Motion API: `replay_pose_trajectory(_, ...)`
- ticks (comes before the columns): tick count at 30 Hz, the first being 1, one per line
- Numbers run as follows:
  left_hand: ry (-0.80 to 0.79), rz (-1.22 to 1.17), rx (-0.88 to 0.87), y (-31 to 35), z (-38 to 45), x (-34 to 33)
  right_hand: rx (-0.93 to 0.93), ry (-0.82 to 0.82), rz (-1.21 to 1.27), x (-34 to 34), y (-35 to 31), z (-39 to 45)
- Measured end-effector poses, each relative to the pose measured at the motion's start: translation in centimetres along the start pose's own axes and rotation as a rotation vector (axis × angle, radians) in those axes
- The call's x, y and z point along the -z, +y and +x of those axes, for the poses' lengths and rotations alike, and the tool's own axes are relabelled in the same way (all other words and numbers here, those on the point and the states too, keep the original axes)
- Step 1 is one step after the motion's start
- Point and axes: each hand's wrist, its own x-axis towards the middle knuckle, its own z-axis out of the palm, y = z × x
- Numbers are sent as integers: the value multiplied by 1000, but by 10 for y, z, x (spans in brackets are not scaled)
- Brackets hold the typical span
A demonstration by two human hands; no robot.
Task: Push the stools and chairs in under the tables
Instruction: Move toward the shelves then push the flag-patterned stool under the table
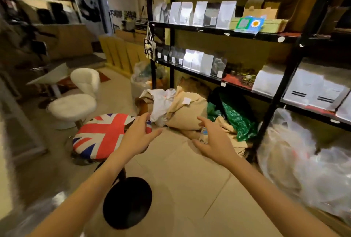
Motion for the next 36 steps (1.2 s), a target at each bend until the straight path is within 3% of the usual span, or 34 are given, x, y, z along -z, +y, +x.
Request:
replay_pose_trajectory(10, 80, 177, 292, -40, 119, -53, 219, -278, 69, -66, 100, 181)
replay_pose_trajectory(17, 315, 343, 450, -63, 174, -83, 511, -541, 137, -131, 133, 300)
replay_pose_trajectory(21, 296, 466, 624, -80, 192, -93, 715, -675, 139, -161, 129, 346)
replay_pose_trajectory(24, 255, 527, 713, -95, 198, -101, 876, -716, 222, -190, 115, 370)
replay_pose_trajectory(29, 211, 597, 798, -121, 211, -102, 1234, -739, 127, -258, 84, 398)
replay_pose_trajectory(36, 230, 615, 753, -141, 221, -99, 1637, -883, -53, -317, 44, 418)
